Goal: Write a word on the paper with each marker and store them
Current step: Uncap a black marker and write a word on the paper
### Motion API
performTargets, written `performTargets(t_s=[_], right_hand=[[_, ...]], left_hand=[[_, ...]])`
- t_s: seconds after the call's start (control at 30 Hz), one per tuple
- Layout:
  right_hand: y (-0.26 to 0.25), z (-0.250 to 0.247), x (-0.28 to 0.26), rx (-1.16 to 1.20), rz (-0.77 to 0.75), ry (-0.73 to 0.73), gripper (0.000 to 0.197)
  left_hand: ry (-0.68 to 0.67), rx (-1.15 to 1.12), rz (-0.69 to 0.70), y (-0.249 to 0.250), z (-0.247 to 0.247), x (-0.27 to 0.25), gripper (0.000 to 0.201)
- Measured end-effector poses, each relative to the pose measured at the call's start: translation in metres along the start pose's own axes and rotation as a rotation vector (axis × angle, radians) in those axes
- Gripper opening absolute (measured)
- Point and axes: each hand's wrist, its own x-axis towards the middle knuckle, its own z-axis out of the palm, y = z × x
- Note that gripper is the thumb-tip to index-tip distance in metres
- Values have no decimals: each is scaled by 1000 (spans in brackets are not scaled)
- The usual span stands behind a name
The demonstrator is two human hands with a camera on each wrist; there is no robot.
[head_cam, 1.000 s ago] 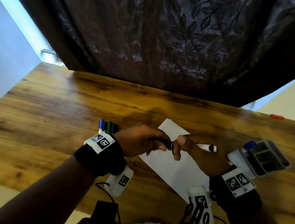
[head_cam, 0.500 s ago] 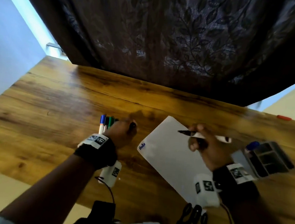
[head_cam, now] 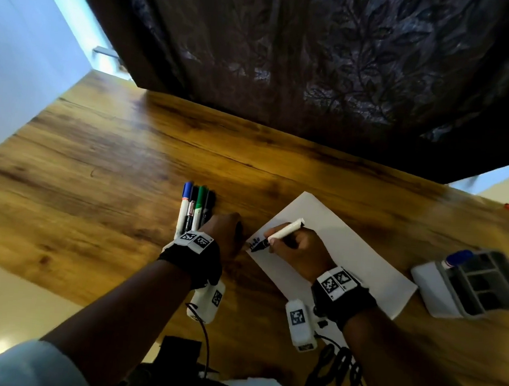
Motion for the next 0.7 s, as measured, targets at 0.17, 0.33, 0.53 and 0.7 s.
performTargets(t_s=[0.17,0.33,0.53,0.7], right_hand=[[11,4,2,-97,-132,91,13],[13,7,1,-123,-159,83,16],[12,9,3,-123,-166,62,19],[14,8,4,-137,-152,66,16]], left_hand=[[-43,-42,-14,-4,-1,3,34],[-56,-62,-15,-5,-3,4,33],[-60,-61,0,-5,-5,4,30],[-49,-75,1,-6,-5,3,28]])
